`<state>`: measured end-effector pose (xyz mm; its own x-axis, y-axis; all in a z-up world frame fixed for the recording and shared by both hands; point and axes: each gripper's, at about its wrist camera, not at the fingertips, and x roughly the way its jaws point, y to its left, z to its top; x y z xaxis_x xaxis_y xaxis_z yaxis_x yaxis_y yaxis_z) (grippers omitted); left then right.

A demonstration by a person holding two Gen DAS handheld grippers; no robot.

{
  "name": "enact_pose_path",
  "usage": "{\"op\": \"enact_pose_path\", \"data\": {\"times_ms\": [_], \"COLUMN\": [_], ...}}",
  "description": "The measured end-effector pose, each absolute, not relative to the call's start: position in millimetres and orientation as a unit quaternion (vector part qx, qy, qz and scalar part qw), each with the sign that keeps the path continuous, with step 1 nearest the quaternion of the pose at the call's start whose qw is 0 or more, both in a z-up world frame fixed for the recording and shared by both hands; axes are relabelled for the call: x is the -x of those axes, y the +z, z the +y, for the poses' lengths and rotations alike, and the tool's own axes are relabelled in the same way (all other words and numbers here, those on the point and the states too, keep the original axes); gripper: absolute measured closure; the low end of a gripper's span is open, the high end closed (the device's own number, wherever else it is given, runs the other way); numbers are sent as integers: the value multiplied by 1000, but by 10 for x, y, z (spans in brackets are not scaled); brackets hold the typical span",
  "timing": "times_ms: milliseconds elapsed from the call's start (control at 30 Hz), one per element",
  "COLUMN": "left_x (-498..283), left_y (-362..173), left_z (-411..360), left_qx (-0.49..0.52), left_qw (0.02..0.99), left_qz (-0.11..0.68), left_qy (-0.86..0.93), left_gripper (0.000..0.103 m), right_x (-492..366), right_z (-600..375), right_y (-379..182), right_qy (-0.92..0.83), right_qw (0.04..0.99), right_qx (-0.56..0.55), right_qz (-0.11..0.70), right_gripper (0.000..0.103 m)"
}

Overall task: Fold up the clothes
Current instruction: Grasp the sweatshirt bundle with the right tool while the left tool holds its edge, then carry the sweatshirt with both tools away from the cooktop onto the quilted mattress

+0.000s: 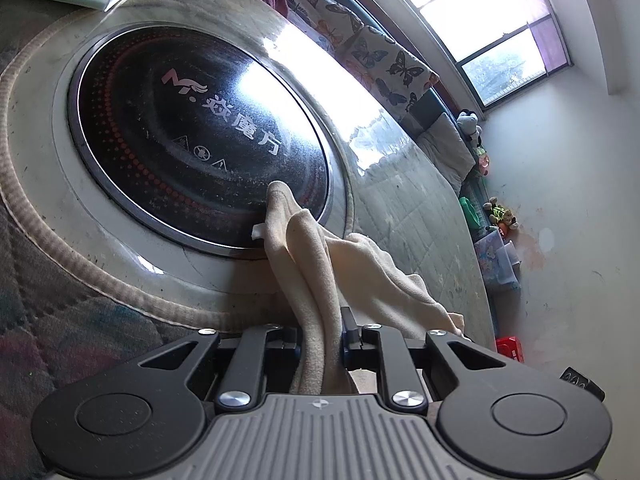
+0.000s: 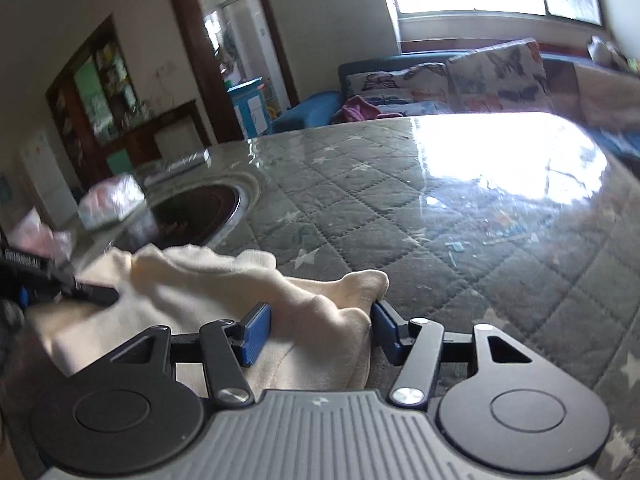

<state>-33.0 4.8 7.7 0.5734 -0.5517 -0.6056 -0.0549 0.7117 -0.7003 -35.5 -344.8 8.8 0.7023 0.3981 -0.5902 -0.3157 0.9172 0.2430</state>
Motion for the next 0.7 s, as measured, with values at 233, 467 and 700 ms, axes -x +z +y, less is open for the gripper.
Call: {"op": "enact_pose_path", "data": {"times_ms": [233, 467, 700], "left_x": [353, 395, 388], "left_y": [137, 291, 399], "left_z": [-22, -158, -408], "left_qx": [325, 299, 282], "left_qw": [828, 843, 845], "left_qz": [429, 409, 399], "left_qy": [-156, -181, -217], "left_gripper": [86, 88, 88], "right_x": [351, 586, 869], "right_z": [-3451, -3489, -3596], "right_y": [98, 252, 451], "right_qy": [182, 150, 108], "right_qw": [918, 937, 955], "right_qx": [-78, -72, -55], "right_qz": [343, 306, 269], "right_gripper": [89, 90, 90]}}
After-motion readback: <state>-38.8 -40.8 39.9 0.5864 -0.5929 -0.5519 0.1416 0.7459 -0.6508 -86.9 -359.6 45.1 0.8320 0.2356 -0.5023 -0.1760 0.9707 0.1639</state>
